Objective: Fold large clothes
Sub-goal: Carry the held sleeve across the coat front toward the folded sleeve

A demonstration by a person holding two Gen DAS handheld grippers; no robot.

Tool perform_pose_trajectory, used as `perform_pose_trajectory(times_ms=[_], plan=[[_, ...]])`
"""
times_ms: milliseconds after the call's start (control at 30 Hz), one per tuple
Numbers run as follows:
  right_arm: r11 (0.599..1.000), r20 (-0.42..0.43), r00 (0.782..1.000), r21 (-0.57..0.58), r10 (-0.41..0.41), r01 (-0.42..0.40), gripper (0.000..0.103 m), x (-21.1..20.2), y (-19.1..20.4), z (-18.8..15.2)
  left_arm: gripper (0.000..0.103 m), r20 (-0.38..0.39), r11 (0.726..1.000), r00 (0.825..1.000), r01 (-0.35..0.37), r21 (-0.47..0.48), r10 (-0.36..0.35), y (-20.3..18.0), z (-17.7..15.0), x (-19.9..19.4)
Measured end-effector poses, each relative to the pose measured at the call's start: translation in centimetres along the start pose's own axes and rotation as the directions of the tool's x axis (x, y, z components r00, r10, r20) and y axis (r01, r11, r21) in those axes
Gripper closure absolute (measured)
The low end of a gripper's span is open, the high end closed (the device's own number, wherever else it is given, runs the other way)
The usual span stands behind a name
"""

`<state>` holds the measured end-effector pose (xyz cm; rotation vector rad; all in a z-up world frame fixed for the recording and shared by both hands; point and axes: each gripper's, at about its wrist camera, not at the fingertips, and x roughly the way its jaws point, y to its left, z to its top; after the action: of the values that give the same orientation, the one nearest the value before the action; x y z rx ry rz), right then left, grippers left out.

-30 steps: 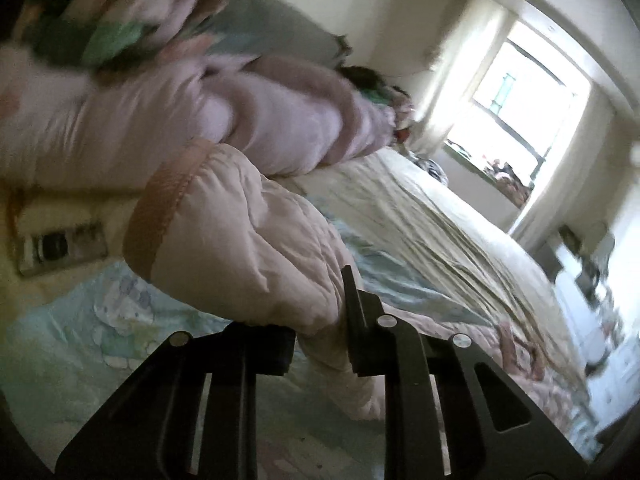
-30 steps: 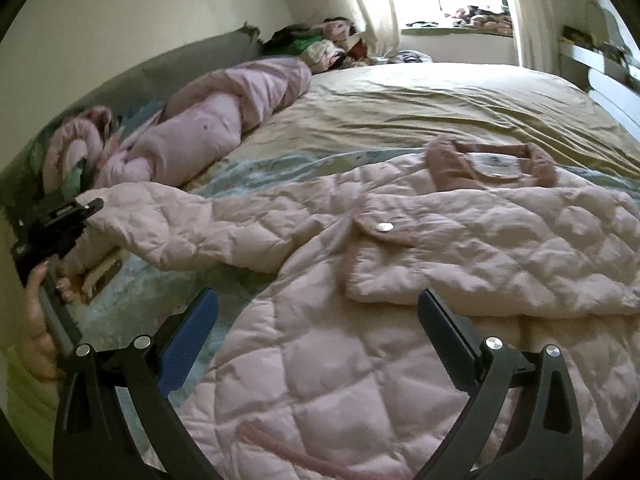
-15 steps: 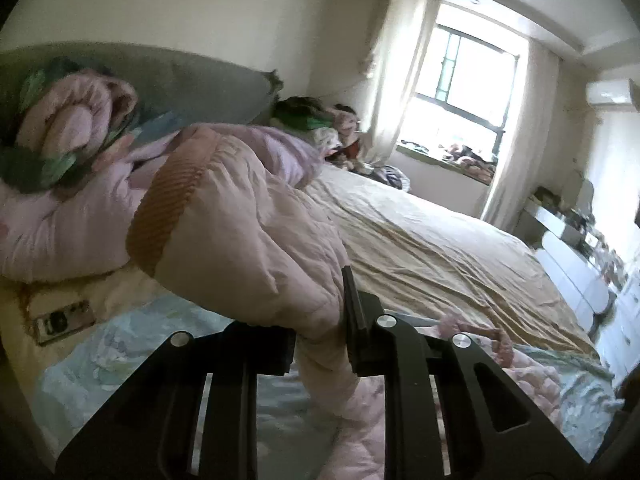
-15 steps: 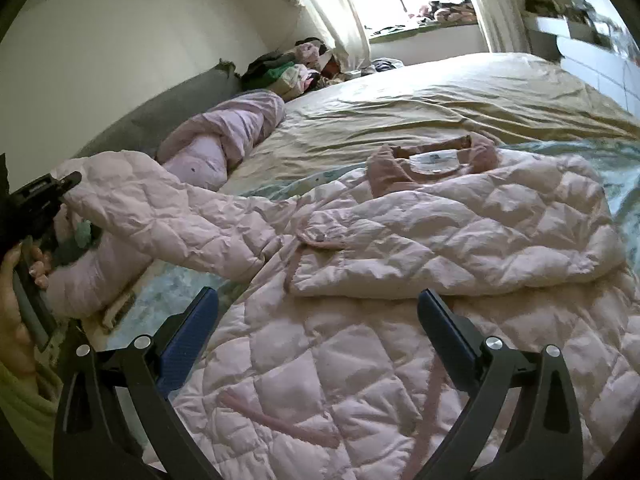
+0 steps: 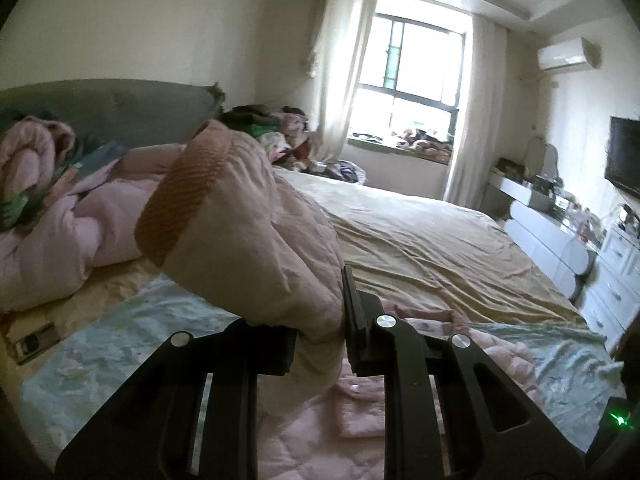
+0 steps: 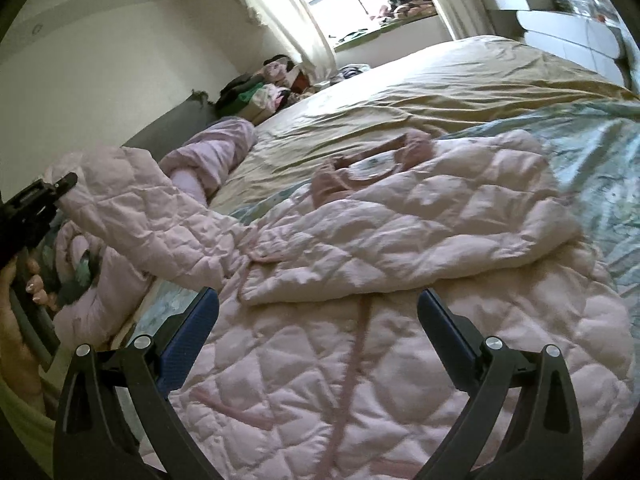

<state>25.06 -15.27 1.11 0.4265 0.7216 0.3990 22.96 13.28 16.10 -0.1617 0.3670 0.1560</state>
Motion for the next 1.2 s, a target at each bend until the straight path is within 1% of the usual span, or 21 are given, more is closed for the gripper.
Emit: perform_pose_trajectory(times_ms=[233,333,500,633,767,900,933,967,1033,1067,1200], plan=[[0.997,0.012,0.999,0.077,-0.030,0.029,0.004,-1.4,-4.5,0.1,0.091,-0.030,0.996,0.998,0.059,0.062,-0.057,-5.2,-1.5,1.2],[0.994,0.024,0.998,0.098,-0.050,0.048,0.004,-2.3,-5.9,0.4,0.091,-0.058,0.992,0.995,0.091,0.093,-0.086,-7.2,-2.4,2.3],[0.988,0.055,0.995,0.141,-0.078,0.070,0.004,-3.8,-8.0,0.9,0.091,-0.105,0.978,0.986,0.145,0.150,-0.130,-10.4,-4.2,3.7],[0.982,0.065,0.993,0.170,-0.097,0.084,0.004,-4.5,-9.9,1.0,0.091,-0.140,0.963,0.979,0.172,0.206,-0.145,-12.9,-6.1,4.0],[0.973,0.069,0.991,0.207,-0.117,0.101,0.004,-5.1,-11.3,1.4,0.091,-0.189,0.942,0.968,0.210,0.263,-0.163,-15.2,-8.7,4.5],[0.966,0.096,0.985,0.229,-0.145,0.119,0.004,-6.1,-12.4,1.7,0.091,-0.245,0.912,0.958,0.231,0.338,-0.151,-17.3,-11.8,5.4],[0.962,0.103,0.983,0.241,-0.155,0.126,0.004,-6.4,-12.8,1.6,0.091,-0.267,0.900,0.953,0.239,0.365,-0.145,-17.8,-12.9,5.8],[0.959,0.105,0.981,0.252,-0.162,0.131,0.004,-6.5,-13.2,1.5,0.091,-0.281,0.893,0.949,0.244,0.378,-0.140,-18.2,-13.6,6.0],[0.951,0.099,0.980,0.276,-0.174,0.141,0.004,-6.6,-13.9,1.2,0.091,-0.323,0.876,0.937,0.264,0.403,-0.134,-19.0,-15.5,6.4],[0.946,0.091,0.980,0.289,-0.179,0.146,0.004,-6.5,-14.3,1.1,0.091,-0.332,0.872,0.935,0.264,0.411,-0.127,-19.1,-16.0,6.5],[0.939,0.078,0.979,0.305,-0.189,0.157,0.004,-6.5,-14.9,1.1,0.090,-0.396,0.845,0.910,0.306,0.439,-0.124,-20.2,-19.4,6.9]])
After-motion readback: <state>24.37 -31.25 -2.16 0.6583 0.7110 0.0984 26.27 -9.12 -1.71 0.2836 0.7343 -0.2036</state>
